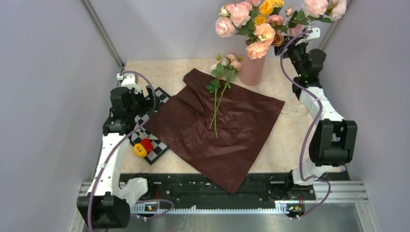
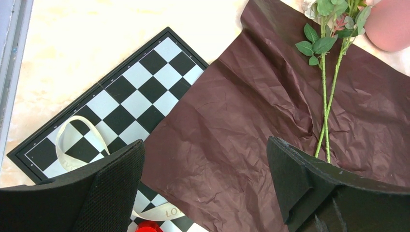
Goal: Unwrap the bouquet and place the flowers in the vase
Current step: Insert the fake flower into the vase, then pick up the fake flower from the wrapping paper.
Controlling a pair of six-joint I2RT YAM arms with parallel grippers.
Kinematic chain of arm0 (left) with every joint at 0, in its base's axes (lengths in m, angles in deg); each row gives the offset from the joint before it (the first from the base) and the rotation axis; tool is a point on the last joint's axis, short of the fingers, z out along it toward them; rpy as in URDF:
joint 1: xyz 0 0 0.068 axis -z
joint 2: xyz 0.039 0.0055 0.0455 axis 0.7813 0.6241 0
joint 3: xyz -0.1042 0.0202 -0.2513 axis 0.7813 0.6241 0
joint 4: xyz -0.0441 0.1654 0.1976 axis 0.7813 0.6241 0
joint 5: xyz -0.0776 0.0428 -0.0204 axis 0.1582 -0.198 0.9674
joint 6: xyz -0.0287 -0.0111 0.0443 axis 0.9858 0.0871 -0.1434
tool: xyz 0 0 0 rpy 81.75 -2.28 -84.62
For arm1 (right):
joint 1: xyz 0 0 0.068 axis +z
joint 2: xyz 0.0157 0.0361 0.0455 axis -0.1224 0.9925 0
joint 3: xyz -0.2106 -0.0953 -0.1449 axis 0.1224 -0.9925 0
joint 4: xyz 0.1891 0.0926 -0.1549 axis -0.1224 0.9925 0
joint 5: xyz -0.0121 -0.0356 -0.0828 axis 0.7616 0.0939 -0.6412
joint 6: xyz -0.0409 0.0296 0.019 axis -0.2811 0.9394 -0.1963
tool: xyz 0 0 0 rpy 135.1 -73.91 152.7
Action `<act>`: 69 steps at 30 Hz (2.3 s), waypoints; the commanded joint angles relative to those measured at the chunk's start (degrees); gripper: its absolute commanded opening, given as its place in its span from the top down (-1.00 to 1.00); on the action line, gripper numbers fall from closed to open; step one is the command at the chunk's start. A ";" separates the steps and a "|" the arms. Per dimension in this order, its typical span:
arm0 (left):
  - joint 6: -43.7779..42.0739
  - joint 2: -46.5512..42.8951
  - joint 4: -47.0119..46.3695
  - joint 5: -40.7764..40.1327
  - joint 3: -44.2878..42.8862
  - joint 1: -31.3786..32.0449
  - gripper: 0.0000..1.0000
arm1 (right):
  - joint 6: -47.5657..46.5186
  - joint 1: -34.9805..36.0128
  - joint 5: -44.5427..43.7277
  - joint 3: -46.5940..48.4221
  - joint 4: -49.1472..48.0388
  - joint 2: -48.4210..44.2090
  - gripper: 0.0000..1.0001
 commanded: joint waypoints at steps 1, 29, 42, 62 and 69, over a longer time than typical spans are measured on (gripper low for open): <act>0.57 -1.60 -2.51 0.96 0.20 -0.32 -0.97 | -2.44 0.58 -1.41 -2.08 -1.28 -5.93 -0.08; 1.24 -3.05 -2.68 0.02 1.20 -0.37 -0.97 | -5.41 0.58 -4.92 -18.03 5.47 -22.32 -0.53; 11.32 -5.54 -7.79 8.38 8.91 1.72 -0.97 | 1.07 0.60 -5.69 -28.59 22.80 -40.48 -0.56; 27.55 17.34 -20.88 -5.04 6.22 38.00 -0.76 | 17.47 0.58 2.95 -37.84 44.75 -53.94 -0.44; 24.94 30.21 -25.62 -7.43 -2.49 38.69 -0.61 | 17.35 0.58 3.72 -38.68 45.15 -53.93 -0.41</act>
